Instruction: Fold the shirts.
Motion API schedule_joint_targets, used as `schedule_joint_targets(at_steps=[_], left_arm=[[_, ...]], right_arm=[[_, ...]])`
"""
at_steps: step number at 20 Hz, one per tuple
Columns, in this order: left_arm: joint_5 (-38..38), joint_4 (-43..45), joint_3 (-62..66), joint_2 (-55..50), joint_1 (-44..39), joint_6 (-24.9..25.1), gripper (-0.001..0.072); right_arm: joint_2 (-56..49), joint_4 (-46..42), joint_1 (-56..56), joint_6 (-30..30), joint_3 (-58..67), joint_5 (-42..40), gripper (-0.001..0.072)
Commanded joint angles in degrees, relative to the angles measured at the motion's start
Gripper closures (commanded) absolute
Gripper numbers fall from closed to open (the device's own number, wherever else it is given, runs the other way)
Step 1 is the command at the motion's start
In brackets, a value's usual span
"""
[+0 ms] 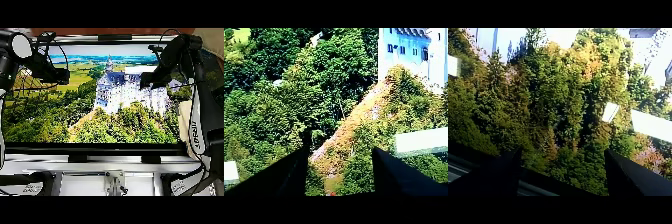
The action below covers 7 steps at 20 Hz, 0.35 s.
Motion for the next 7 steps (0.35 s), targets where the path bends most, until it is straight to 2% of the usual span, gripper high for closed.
schedule_joint_targets(at_steps=[1,7], left_arm=[[0.5,0.2,0.0,-0.2,0.0,0.2,0.0241],[-0.1,0.2,0.0,-0.2,0.0,0.2,0.0241]], right_arm=[[-0.3,0.0,0.2,0.2,0.0,-0.4,0.0082],[-0.3,0.0,0.2,0.2,0.0,-0.4,0.0083]])
